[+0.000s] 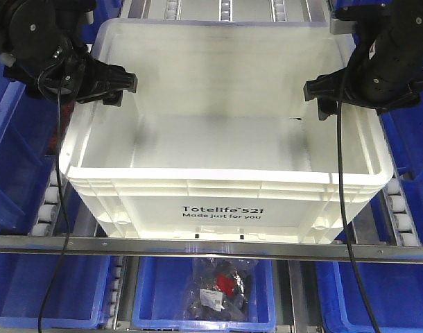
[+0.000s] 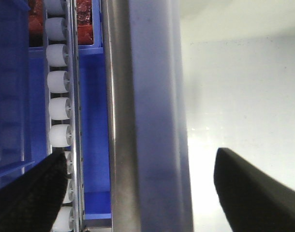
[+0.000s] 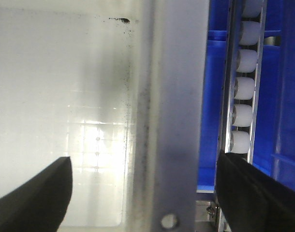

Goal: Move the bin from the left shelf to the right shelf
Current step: 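Close both grippers on the crate's side rims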

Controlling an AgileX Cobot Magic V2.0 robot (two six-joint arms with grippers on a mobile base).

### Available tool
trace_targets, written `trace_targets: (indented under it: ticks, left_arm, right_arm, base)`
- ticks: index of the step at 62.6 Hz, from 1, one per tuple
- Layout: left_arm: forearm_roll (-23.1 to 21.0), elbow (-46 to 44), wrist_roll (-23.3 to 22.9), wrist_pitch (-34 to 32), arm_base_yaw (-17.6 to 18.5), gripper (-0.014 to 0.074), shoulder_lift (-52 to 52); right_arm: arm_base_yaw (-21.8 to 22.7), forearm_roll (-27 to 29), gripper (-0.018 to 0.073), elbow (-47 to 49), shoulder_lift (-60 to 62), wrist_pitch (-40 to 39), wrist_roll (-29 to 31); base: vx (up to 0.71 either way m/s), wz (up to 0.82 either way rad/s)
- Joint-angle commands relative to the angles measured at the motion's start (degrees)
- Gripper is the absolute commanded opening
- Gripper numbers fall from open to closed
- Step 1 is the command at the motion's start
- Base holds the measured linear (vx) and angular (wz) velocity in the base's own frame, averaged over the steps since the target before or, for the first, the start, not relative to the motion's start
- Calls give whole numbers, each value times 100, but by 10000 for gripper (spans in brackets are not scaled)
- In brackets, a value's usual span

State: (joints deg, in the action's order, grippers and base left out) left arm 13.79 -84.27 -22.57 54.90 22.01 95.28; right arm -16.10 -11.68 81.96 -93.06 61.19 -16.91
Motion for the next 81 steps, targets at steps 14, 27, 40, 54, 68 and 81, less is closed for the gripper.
trace_targets:
  ticks: [14, 27, 40, 54, 68, 81]
  left_arm:
    - [-224, -200, 138, -221, -10, 575, -244]
    - [-222, -200, 138, -159, -10, 557, -244]
    - [-222, -200, 138, -140, -10, 424, -244]
    - [-222, -200, 138, -116, -10, 227, -244]
    - [-222, -200, 138, -116, -10, 104, -244]
    - [-217, -200, 138, -116, -10, 72, -244]
  right_arm:
    - [33, -44, 466, 190, 212, -139, -85]
    - [33, -44, 353, 190, 212, -139, -85]
    - [33, -44, 253, 190, 212, -139, -85]
    - [33, -44, 185, 190, 212, -139, -64]
    - [33, -44, 148, 190, 212, -139, -59]
    - [33, -50, 85, 190, 212, -139, -59]
  base:
    - [0, 0]
    - [0, 0]
    - [0, 0]
    - [0, 0]
    - [0, 0]
    - [0, 0]
